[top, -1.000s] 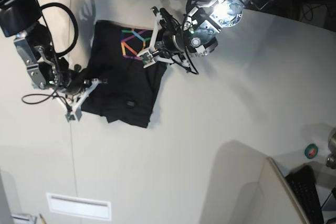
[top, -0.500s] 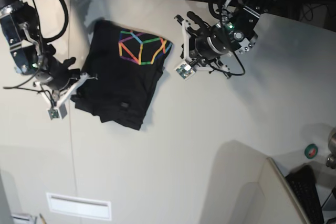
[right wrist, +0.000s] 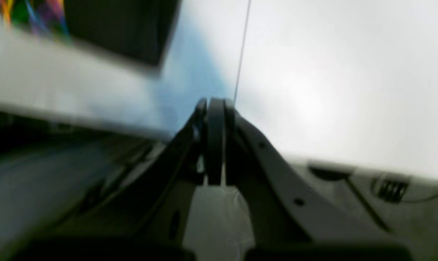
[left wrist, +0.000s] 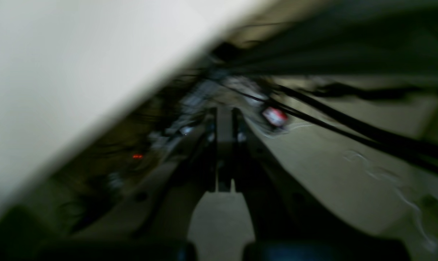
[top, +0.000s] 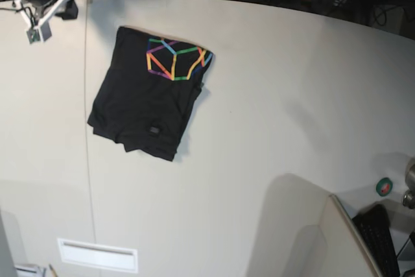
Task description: Layout the t-shirt on the table in an organized manner, then fold the t-shirt properly
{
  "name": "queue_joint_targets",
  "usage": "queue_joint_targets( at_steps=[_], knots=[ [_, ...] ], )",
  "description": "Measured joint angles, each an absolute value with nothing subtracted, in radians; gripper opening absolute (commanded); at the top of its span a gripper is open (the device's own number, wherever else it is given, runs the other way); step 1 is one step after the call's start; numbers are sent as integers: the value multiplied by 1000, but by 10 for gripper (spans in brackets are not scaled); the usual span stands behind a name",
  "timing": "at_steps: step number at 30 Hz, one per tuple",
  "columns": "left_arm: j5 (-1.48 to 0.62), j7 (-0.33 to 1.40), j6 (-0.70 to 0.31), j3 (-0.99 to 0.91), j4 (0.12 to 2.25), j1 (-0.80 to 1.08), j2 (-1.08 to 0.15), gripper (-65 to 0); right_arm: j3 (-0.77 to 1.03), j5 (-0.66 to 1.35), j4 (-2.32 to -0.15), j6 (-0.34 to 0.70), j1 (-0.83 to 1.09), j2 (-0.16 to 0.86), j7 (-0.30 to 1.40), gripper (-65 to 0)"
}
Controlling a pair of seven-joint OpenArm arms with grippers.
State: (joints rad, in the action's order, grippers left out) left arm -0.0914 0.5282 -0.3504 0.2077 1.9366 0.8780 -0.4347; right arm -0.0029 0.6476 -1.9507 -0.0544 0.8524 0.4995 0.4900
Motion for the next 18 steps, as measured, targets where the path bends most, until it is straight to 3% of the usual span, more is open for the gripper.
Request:
queue_joint_targets(
  at_steps=[6,13,15,18],
  knots=[
    [-87,493,-344,207,1760,899,-427,-650,-239,656,-1813,-43,934,479,486,-650],
    [-102,481,-344,218,1374,712,-326,-650,-438,644,-1233,-36,682,360,430,-650],
    [-91,470,-341,215,1263,658,-288,-650,-506,592,-1070,36,599,346,299,-650],
    [-91,300,-340,213,1056,573,-235,-650,-544,540,-805,149,497,304,138,-650]
  ],
)
